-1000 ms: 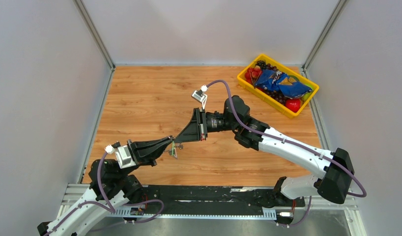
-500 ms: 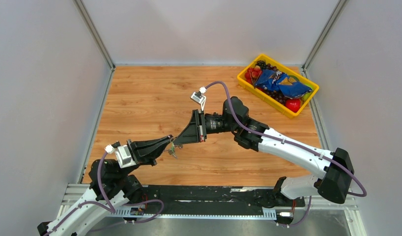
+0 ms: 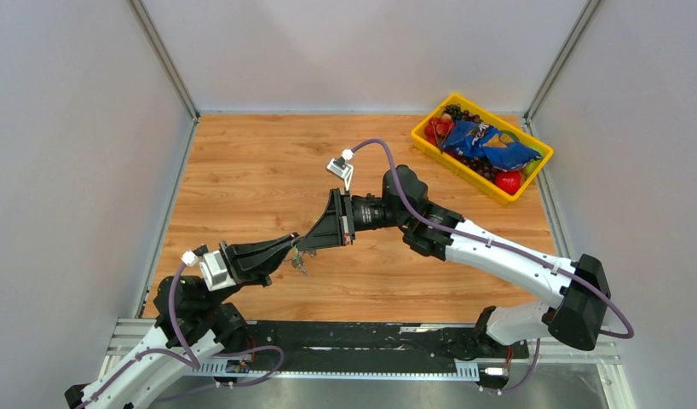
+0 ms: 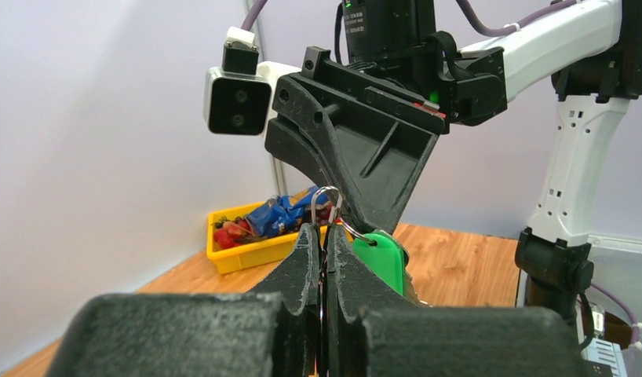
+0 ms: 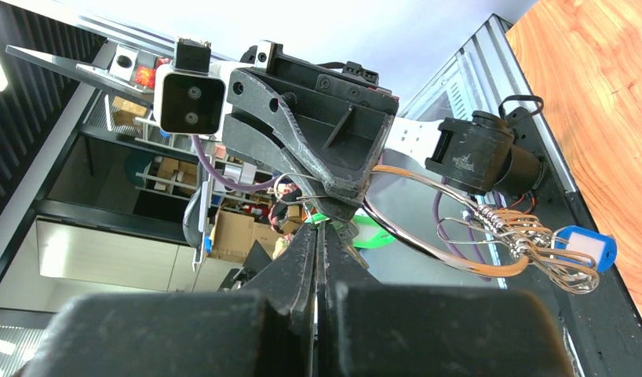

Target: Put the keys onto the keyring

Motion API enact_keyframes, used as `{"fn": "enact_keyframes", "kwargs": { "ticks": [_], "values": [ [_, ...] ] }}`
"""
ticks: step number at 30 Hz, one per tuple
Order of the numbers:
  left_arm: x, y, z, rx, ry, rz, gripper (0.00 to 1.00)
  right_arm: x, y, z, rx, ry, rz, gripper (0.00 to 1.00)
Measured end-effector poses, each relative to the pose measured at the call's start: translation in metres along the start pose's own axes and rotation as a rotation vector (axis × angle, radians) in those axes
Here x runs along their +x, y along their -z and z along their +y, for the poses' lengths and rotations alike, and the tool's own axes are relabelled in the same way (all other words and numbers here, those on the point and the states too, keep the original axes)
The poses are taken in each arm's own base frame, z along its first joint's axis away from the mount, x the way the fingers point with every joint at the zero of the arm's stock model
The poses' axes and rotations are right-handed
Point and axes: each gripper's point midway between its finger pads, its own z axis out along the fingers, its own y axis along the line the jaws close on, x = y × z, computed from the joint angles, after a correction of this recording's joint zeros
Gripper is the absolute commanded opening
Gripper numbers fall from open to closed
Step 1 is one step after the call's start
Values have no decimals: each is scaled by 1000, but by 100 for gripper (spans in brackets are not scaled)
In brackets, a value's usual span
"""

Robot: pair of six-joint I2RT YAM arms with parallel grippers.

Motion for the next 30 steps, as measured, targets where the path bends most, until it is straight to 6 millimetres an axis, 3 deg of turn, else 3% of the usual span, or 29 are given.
{"fn": "enact_keyframes", "kwargs": {
  "ticks": [30],
  "values": [
    [-4,4,-3,13,-6,-21,1,1,-4,-1,14,-71,13,0]
  ]
}}
